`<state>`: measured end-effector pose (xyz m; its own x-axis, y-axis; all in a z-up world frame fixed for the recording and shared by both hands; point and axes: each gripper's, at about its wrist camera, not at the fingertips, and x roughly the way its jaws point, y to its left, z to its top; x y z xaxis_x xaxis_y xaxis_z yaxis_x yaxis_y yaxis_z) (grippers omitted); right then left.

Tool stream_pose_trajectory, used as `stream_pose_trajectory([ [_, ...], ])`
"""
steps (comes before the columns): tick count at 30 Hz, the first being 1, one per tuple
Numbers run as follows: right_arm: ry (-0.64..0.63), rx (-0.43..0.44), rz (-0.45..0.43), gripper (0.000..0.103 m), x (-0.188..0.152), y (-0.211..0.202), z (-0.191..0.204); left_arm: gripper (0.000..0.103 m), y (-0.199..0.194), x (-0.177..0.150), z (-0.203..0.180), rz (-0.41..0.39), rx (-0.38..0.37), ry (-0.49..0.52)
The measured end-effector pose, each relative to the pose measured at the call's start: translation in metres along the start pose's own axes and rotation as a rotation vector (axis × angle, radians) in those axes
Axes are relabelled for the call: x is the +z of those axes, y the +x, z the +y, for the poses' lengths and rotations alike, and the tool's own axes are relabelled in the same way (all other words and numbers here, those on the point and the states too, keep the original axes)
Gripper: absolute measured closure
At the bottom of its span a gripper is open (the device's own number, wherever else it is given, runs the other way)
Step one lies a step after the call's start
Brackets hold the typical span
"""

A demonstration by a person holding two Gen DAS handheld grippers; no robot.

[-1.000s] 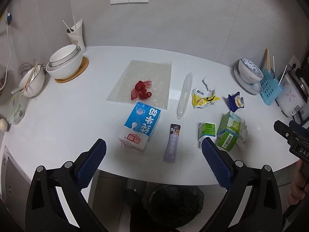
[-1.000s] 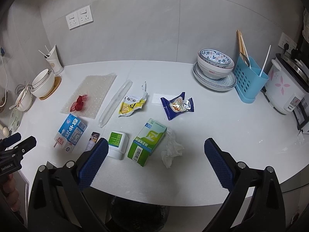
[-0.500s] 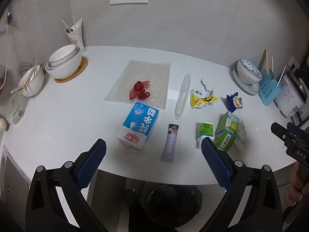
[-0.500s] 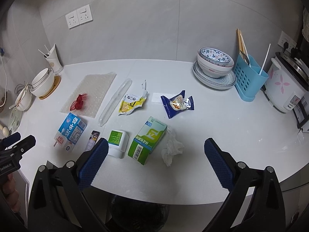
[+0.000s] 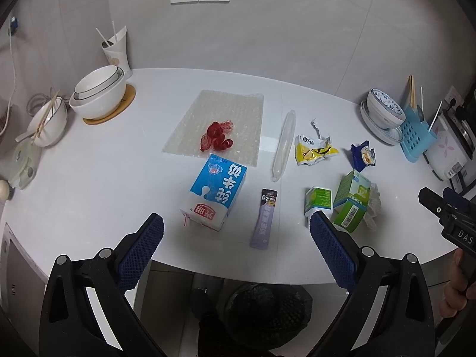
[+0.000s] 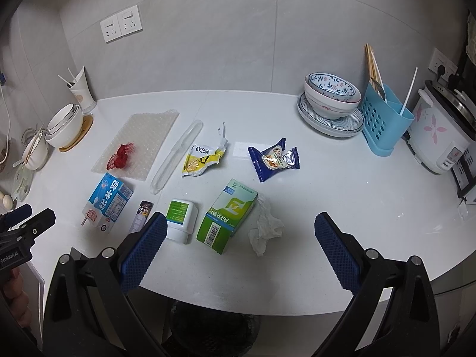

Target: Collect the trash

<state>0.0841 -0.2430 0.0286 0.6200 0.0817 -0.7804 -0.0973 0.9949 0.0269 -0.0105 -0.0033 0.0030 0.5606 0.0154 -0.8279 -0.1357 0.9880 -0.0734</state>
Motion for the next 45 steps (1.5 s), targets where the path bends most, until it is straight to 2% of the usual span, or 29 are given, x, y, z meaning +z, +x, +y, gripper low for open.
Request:
stream_pose_trajectory([
  [4, 0.001, 0.0, 0.016, 0.008, 0.001, 0.009, 0.004, 0.007, 0.01, 0.002, 0.005, 0.014, 0.005, 0.0],
  [9, 0.025, 0.002, 0.074, 0.013, 0.006, 0.034, 0.005, 0.007, 0.037, 0.008, 0.018, 0.052, 0.021, -0.003],
  [17, 0.097, -0.009, 0.22, 0.025, 0.011, 0.09, 0.007, 0.01, 0.093, 0.02, 0.041, 0.136, 0.009, 0.016],
  [28, 0.244, -0.062, 0.391, 0.039, 0.022, 0.156, 0.004, 0.015, 0.161, 0.03, 0.044, 0.235, -0.036, 0.089],
  [34, 0.31, -0.076, 0.436, 0.045, 0.027, 0.175, 0.002, 0.018, 0.179, 0.032, 0.043, 0.268, -0.059, 0.119],
  [40, 0.339, -0.099, 0.468, 0.051, 0.03, 0.189, 0.006, 0.028, 0.191, 0.033, 0.039, 0.295, -0.076, 0.141],
  [45, 0.35, -0.115, 0.494, 0.053, 0.032, 0.201, 0.008, 0.035, 0.196, 0.035, 0.042, 0.309, -0.086, 0.133],
])
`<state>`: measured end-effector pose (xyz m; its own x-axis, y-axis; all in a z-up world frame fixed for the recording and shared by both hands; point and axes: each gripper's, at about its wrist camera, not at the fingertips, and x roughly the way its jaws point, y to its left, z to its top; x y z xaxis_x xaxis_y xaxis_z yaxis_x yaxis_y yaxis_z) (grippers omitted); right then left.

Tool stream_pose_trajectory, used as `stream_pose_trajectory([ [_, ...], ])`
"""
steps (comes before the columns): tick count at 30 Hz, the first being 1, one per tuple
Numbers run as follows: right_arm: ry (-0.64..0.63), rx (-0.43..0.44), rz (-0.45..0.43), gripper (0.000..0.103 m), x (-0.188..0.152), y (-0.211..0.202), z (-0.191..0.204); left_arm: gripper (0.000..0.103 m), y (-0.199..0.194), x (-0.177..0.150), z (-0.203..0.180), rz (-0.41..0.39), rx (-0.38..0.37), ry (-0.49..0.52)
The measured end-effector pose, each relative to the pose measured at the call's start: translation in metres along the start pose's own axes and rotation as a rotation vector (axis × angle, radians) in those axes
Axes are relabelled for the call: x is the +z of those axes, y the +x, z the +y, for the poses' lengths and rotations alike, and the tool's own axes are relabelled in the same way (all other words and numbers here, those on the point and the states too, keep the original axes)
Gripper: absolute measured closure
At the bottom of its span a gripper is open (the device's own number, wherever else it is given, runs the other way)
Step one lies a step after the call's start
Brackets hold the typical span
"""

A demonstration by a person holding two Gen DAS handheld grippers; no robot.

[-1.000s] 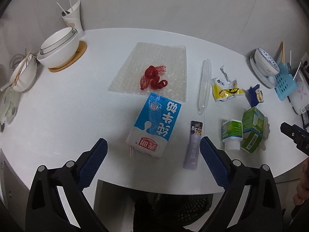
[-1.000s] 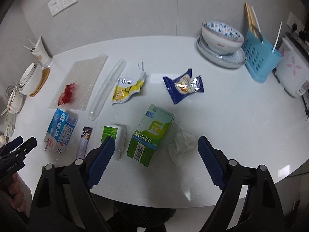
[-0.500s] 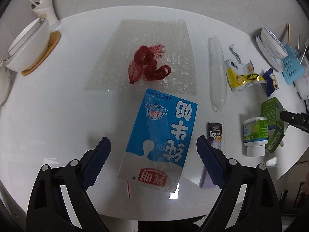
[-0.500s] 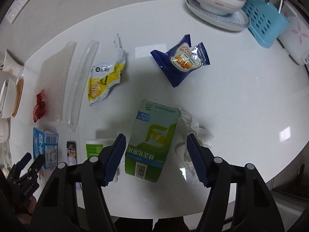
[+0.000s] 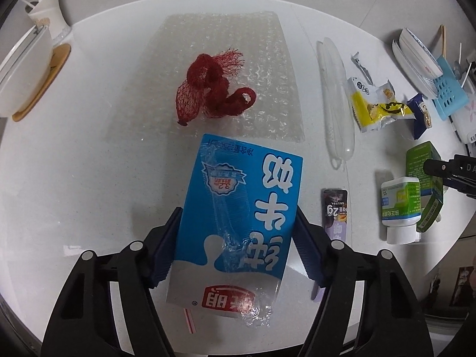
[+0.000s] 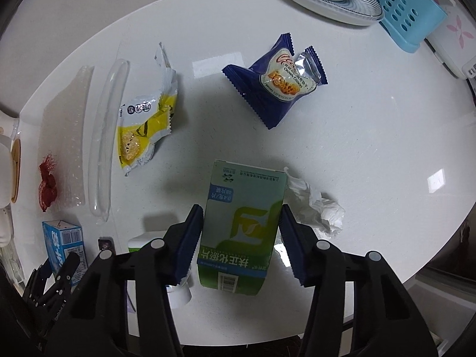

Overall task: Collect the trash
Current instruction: 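Grasp the blue milk carton with left tool while right tool grasps green box, then carry the milk carton and green box down toward the trash bin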

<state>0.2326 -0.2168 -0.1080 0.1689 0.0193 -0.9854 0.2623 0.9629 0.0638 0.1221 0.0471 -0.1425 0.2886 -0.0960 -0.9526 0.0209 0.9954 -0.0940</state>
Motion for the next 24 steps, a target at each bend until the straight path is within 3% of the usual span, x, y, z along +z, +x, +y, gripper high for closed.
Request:
stream_pose_trajectory([
  [12, 0.025, 0.02, -0.021, 0.055, -0.007, -0.007, -0.006, 0.039, -0.011, -0.001, -0.003, -0.032, 0.022, 0.005],
  [24, -0.098, 0.062, -0.168, 0.055, -0.031, -0.061, -0.008, 0.039, -0.061, -0.021, -0.01, -0.105, 0.045, -0.044],
])
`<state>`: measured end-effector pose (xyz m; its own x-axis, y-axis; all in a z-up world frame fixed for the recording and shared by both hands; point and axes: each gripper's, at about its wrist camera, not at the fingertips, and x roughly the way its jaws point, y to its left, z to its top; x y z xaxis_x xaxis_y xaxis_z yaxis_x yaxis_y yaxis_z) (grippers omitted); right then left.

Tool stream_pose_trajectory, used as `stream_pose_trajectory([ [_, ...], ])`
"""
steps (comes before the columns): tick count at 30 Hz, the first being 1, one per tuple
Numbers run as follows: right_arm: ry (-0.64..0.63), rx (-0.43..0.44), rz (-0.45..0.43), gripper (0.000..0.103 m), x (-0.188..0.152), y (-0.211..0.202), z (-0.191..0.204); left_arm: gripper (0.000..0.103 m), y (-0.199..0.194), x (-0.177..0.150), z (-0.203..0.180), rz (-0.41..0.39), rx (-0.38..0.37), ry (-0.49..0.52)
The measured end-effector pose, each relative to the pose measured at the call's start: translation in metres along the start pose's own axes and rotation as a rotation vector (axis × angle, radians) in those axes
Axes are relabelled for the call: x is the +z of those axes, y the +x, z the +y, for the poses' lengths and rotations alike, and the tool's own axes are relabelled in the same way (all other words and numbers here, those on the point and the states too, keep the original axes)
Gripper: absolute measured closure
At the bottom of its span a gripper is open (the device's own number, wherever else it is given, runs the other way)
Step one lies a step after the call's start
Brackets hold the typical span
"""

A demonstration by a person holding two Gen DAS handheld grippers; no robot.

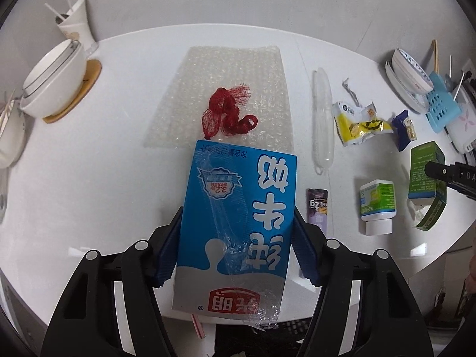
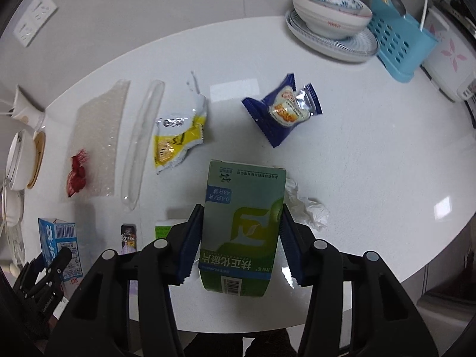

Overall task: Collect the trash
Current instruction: 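Carry the milk carton and green box down toward the trash bin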

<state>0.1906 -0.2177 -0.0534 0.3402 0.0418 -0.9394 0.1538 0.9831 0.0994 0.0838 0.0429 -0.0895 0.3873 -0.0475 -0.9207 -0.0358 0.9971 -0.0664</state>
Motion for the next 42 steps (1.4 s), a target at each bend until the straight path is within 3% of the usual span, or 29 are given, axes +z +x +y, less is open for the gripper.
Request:
stream_pose_trajectory([
  [19, -0.188, 0.056, -0.161, 0.055, -0.06, -0.068, -0.021, 0.039, -0.064, -0.051, -0.044, -0.059, 0.005, -0.048],
  [42, -0.301, 0.112, -0.213, 0.055, -0.146, -0.101, -0.049, 0.039, -0.092, -0.132, -0.088, -0.085, -0.016, -0.041],
])
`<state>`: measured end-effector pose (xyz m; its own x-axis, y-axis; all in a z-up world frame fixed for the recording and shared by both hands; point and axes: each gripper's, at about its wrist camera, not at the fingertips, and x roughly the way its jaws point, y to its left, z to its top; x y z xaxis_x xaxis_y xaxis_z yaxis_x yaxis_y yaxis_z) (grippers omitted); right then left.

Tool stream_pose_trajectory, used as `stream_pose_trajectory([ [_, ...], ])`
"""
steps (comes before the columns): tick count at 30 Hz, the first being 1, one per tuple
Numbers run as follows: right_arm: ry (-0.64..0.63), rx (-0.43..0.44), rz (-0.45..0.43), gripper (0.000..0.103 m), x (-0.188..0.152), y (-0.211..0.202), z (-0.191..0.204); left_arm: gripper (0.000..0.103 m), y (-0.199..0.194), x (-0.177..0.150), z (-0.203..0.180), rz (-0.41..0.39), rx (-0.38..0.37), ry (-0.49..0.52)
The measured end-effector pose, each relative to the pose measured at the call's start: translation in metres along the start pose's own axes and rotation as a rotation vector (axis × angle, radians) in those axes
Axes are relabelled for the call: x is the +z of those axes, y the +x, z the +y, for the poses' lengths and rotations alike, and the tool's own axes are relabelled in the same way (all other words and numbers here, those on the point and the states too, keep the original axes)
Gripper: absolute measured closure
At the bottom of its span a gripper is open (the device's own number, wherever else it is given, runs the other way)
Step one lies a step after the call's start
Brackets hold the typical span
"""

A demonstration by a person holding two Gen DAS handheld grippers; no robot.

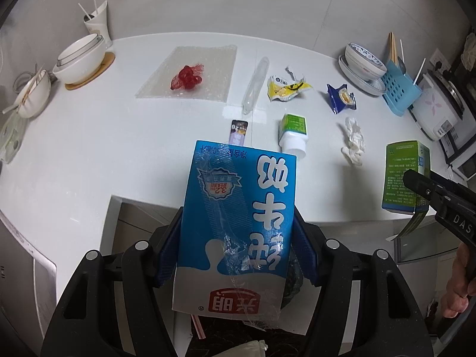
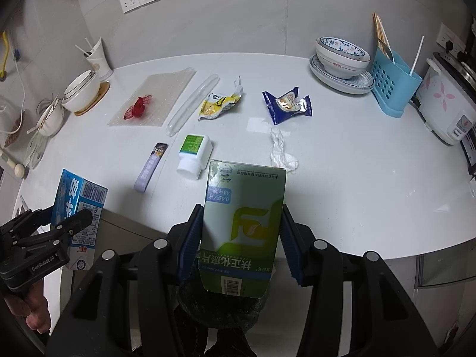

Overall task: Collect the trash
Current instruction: 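Carry the milk carton and green box down toward the trash bin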

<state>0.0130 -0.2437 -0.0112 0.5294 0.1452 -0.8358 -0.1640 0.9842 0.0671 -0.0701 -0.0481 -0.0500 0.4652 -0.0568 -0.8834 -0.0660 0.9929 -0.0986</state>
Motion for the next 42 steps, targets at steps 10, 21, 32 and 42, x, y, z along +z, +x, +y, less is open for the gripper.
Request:
stream_pose_trajectory([
  [10, -0.061, 0.018, 0.003, 0.055, -0.047, -0.007, 0.004, 0.039, 0.004, -0.044, -0.014, 0.016, -0.032, 0.007],
  [21, -0.06, 0.016, 0.042, 0.055, -0.09, 0.01, -0.009, 0.039, 0.026, -0.08, -0.018, 0.033, -0.038, 0.003],
  [32, -0.055, 0.009, 0.1, 0.055, -0.125, 0.047, -0.02, 0.039, 0.055, -0.103, -0.023, 0.04, -0.034, 0.006],
  [42, -0.054, -0.011, 0.095, 0.055, -0.146, 0.077, -0.028, 0.039, 0.095, -0.123, -0.027, 0.07, -0.063, 0.021],
])
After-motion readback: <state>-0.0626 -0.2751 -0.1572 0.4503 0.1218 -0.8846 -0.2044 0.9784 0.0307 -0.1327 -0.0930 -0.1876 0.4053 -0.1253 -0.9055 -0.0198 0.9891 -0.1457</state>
